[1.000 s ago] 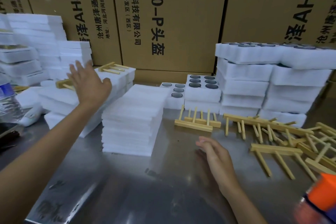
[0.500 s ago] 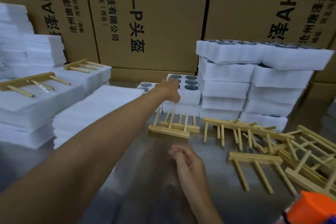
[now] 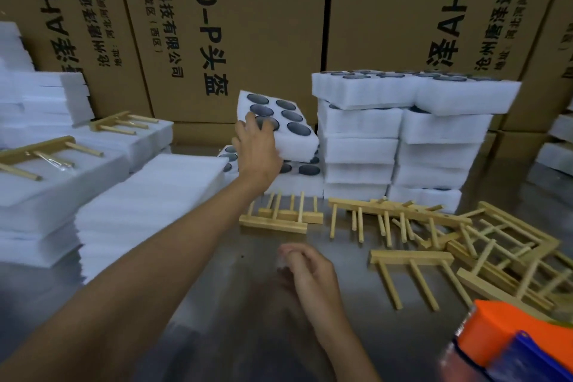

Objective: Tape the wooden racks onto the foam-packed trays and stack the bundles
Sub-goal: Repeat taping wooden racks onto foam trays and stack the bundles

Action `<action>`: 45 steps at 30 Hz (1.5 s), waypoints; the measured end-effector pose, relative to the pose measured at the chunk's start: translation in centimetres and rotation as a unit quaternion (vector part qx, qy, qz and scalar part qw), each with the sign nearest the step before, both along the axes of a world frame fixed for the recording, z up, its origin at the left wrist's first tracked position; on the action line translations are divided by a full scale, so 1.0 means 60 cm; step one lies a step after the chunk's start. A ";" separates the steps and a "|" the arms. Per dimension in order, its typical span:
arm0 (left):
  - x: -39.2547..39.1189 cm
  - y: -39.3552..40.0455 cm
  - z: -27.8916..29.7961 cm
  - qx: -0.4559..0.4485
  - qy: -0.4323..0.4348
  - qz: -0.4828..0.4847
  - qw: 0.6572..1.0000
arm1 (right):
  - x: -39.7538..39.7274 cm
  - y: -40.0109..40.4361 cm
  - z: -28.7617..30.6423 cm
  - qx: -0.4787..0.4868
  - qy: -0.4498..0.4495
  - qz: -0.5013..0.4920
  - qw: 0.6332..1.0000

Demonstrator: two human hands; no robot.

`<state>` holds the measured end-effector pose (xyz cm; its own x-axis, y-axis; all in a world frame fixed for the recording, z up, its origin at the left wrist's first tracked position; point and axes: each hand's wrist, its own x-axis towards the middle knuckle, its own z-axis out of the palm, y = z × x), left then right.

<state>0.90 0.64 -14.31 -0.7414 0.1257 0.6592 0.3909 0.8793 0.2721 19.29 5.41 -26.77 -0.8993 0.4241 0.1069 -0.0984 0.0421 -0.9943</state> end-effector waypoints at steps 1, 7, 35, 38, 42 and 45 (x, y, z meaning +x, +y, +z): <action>0.020 -0.012 0.009 0.018 0.010 -0.008 1.000 | 0.003 0.000 0.002 -0.009 -0.004 -0.002 1.000; 0.173 -0.107 -0.014 0.112 0.049 -0.139 0.983 | 0.024 0.010 0.019 -0.116 0.018 -0.059 0.991; 0.223 -0.243 -0.037 -0.006 0.022 0.084 0.996 | 0.111 0.068 0.019 -0.220 0.052 -0.017 0.974; 0.247 -0.222 -0.021 -0.043 0.098 0.083 0.991 | 0.111 0.068 0.021 -0.223 0.051 -0.018 0.973; 0.310 -0.167 -0.008 -0.169 0.230 0.013 0.958 | 0.110 0.069 0.022 -0.219 0.041 -0.030 0.975; 0.365 -0.100 -0.041 -0.225 0.217 -0.143 0.939 | 0.108 0.069 0.024 -0.219 0.024 -0.052 0.974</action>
